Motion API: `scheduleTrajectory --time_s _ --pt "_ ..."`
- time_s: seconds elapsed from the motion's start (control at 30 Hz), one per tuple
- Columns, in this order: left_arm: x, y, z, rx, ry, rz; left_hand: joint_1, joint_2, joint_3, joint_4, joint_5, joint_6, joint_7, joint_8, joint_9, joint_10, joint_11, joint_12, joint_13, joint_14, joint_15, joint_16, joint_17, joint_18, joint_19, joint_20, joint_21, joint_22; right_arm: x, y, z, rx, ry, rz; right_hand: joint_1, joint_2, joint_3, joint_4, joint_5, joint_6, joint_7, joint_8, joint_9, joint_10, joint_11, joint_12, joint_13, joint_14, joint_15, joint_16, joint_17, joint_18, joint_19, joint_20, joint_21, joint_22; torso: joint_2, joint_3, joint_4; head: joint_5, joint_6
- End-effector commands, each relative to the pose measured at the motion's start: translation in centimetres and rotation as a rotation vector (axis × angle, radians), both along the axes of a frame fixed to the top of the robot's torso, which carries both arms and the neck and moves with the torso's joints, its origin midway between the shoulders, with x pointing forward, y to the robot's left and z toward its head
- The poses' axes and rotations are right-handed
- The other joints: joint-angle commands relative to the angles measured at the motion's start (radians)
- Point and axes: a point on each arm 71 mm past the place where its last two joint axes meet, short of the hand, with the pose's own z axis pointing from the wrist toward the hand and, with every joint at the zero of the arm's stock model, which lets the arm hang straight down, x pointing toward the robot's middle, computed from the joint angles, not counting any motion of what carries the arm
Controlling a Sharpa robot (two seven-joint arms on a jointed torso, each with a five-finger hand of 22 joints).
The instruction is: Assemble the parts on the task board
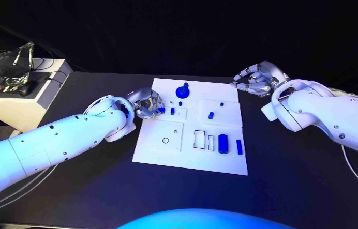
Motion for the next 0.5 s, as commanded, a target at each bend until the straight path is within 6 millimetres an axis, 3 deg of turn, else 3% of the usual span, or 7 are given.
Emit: scheduleTrajectory --time_s 0.03,0.27,0.33,0.5 --pt "-0.05 -0.16 0.35 -0.024 -0.028 -0.01 -0.013 0.0 0.012 -0.002 0.003 0.012 0.016 0.007 0.003 -0.004 0.002 -0.033 -0.029 -0.01 0.002 -0.008 -0.011 0.001 -0.01 0.003 -0.006 -0.005 -0.11 0.29 -0.01 -0.012 -0.007 0.027 -0.002 0.001 0.008 0.0 0.004 -0.006 0.0 0.004 0.001 0.005 -0.004 0.006 0.123 0.079 -0.006 -0.003 0.155 0.013 0.046 -0.004 0.0 0.165 0.0 -0.0004 -0.0006 0.001 0.001" --pt "-0.05 0.04 0.78 -0.043 -0.035 -0.003 -0.026 0.005 0.017 -0.026 0.002 0.015 0.023 0.007 0.002 0.002 0.009 -0.129 -0.08 -0.061 0.008 -0.047 -0.105 0.015 -0.066 0.008 -0.053 -0.065 -0.14 0.29 -0.04 -0.014 -0.007 0.028 -0.002 0.001 0.008 0.0 0.004 -0.006 0.0 0.004 0.001 0.005 -0.004 0.006 0.123 0.079 -0.006 -0.003 0.155 0.013 0.046 -0.004 0.0 0.165 0.0 0.0007 -0.0016 0.002 0.0" --pt "-0.02 0.11 0.92 -0.049 -0.036 0.001 -0.032 0.015 0.008 -0.036 0.001 0.014 0.026 0.002 0.0 0.003 0.014 -0.18 -0.106 -0.1 0.012 -0.081 -0.178 0.025 -0.105 0.011 -0.09 -0.11 -0.15 0.29 -0.05 -0.014 -0.007 0.028 -0.002 0.001 0.008 0.0 0.004 -0.006 0.0 0.004 0.001 0.005 -0.004 0.006 0.123 0.079 -0.006 -0.003 0.155 0.013 0.046 -0.004 0.0 0.165 0.0 0.0005 -0.0016 0.002 0.0" --pt "0.01 0.23 1.11 -0.062 -0.034 0.007 -0.039 0.029 -0.008 -0.05 0.002 0.011 0.03 -0.005 -0.004 0.015 0.02 -0.26 -0.145 -0.135 0.016 -0.128 -0.257 0.031 -0.131 0.014 -0.124 -0.148 -0.15 0.28 -0.06 -0.014 -0.007 0.028 -0.002 0.001 0.008 0.0 0.004 -0.006 0.0 0.004 0.001 0.005 -0.004 0.006 0.123 0.079 -0.006 -0.003 0.155 0.013 0.046 -0.004 0.0 0.165 0.0 -0.0004 -0.0002 0.001 0.0"
